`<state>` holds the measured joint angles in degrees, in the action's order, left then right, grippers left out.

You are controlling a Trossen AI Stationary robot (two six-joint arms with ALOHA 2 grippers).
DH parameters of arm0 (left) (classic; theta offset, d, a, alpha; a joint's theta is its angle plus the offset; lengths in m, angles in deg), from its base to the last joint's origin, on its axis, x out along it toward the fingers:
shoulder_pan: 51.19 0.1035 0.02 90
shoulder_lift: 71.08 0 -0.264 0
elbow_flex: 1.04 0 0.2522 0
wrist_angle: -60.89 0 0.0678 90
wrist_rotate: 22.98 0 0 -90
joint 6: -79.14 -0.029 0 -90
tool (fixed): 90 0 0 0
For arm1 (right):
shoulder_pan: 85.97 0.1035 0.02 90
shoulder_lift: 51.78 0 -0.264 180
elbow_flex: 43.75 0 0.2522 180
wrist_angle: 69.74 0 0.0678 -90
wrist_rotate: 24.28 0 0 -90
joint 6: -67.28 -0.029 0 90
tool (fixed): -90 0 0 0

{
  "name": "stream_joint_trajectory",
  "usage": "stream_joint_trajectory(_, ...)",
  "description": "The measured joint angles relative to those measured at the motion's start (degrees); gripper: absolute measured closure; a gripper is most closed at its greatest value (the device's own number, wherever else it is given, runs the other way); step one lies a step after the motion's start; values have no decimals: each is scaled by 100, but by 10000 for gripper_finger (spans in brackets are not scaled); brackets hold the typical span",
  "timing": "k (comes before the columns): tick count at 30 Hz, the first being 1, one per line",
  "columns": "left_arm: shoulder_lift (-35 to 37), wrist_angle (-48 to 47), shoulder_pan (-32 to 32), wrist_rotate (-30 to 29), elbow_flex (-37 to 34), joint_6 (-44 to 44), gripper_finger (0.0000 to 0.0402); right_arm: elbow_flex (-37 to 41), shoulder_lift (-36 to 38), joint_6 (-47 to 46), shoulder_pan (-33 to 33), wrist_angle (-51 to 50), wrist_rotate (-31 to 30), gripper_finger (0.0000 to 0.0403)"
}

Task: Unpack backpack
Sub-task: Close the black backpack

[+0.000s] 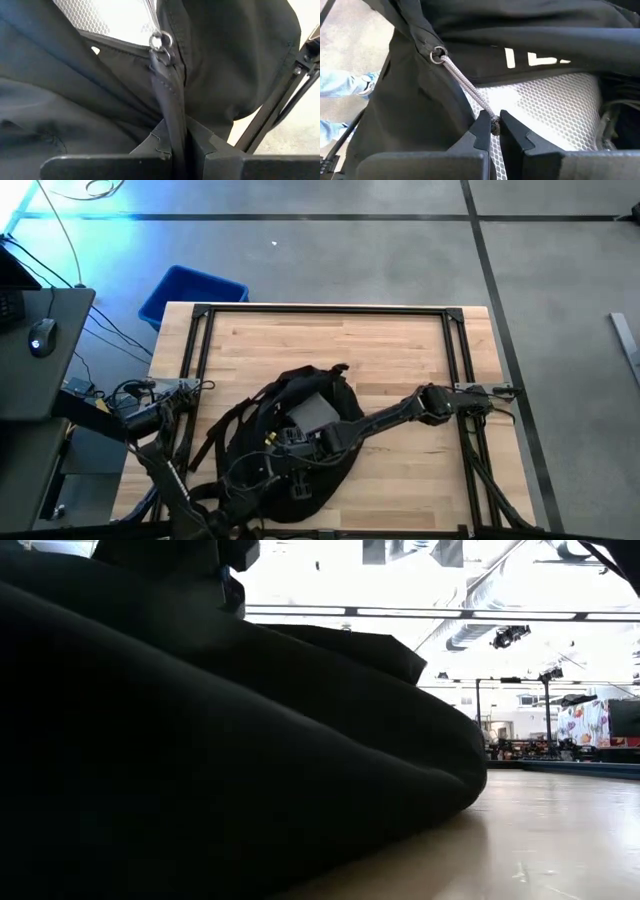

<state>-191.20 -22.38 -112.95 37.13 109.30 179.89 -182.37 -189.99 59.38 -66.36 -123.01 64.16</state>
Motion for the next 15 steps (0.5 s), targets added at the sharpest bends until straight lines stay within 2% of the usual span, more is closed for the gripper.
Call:
stream_joint_trajectory(6,0,-46,-128,74,-13,61,401,1,0,24,-68,66,149,402)
stream_joint_trajectory(15,4,179,-250,2,-22,-29,401,2,0,-109,-247,-62,-92,403)
